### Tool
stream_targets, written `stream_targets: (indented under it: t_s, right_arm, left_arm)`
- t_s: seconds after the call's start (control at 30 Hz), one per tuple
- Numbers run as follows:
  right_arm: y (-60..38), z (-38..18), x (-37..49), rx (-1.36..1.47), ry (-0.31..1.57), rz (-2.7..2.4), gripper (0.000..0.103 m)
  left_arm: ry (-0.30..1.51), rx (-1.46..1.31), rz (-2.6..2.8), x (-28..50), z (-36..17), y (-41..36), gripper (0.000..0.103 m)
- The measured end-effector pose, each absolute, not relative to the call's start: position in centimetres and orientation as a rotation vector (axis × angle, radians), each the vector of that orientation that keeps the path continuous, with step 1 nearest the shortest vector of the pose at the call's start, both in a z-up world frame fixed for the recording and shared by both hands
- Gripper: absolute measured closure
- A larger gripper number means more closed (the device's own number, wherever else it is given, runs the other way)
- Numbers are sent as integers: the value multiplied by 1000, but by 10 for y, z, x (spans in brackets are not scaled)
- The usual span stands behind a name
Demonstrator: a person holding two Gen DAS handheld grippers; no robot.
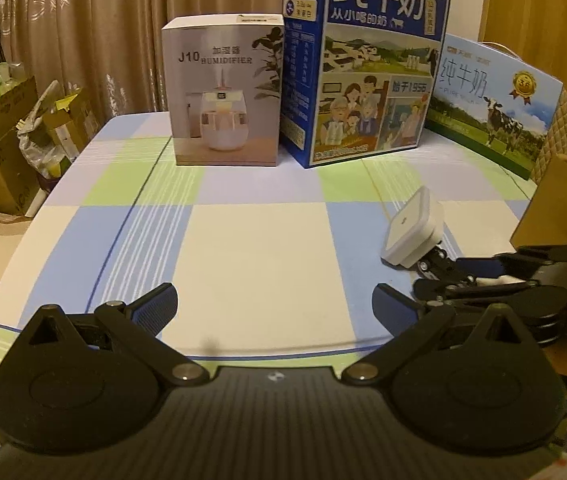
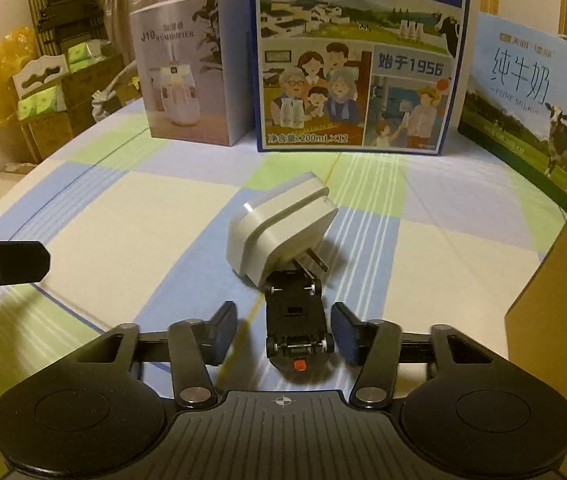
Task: Organize objects
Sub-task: 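Grasp the small black toy car beside the white plug with the right tool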
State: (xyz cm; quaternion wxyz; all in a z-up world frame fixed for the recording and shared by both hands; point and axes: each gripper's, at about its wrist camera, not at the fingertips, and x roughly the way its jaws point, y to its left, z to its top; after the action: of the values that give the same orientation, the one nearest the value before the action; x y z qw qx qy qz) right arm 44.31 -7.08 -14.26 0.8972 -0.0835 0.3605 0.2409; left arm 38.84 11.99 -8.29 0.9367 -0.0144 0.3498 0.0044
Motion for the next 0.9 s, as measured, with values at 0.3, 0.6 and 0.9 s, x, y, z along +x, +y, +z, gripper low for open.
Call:
stream_targets:
  t_s: [0.3,0.6,0.9]
  right_arm:
    - [-74,-133,434,-140,777,548,73]
    - [-93,-121,429,-80,793,425,73]
    - [-104,-137,433,-88,817,407,64]
  left_arm:
    - [720,-63,6,388,-81,125,1]
    - [714,-83,-25,387,-81,126,1]
    - [718,-58,-46,392,-83,115,1]
